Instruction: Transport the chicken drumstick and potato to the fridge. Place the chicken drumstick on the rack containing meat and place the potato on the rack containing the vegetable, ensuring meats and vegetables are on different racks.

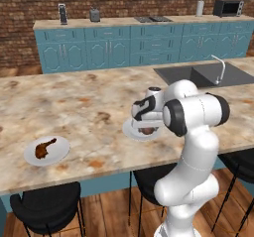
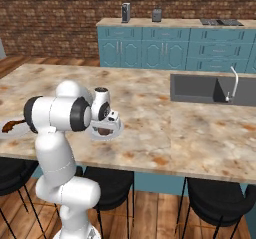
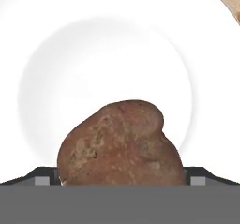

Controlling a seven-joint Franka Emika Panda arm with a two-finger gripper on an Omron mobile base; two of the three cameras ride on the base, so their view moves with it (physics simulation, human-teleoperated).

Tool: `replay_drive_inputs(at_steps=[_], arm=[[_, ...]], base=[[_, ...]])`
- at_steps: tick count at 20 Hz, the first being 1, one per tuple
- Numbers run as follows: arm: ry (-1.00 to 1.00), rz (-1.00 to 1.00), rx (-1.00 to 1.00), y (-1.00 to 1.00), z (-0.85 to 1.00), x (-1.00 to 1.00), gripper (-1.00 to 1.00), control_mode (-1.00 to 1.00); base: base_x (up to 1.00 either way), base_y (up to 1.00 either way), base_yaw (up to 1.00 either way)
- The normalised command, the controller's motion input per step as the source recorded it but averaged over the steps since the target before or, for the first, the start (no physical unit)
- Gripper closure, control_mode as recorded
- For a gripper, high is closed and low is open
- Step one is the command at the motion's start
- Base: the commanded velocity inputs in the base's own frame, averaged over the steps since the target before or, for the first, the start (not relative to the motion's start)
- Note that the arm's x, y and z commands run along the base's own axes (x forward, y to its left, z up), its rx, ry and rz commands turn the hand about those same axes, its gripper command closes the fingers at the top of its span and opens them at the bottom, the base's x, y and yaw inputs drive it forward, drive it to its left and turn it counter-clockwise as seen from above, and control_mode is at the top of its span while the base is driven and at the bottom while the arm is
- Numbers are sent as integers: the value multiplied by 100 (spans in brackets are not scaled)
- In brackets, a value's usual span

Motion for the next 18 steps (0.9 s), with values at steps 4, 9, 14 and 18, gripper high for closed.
replay_drive_inputs(at_steps=[4,9,14,18], arm=[[7,0,0,0,-19,-7,-100,-100],[3,0,0,0,-20,-3,100,-100],[-3,0,0,0,-4,-37,100,-100],[-8,0,2,0,34,-68,100,-100]], base=[[0,0,0],[0,0,0],[0,0,0],[0,0,0]])
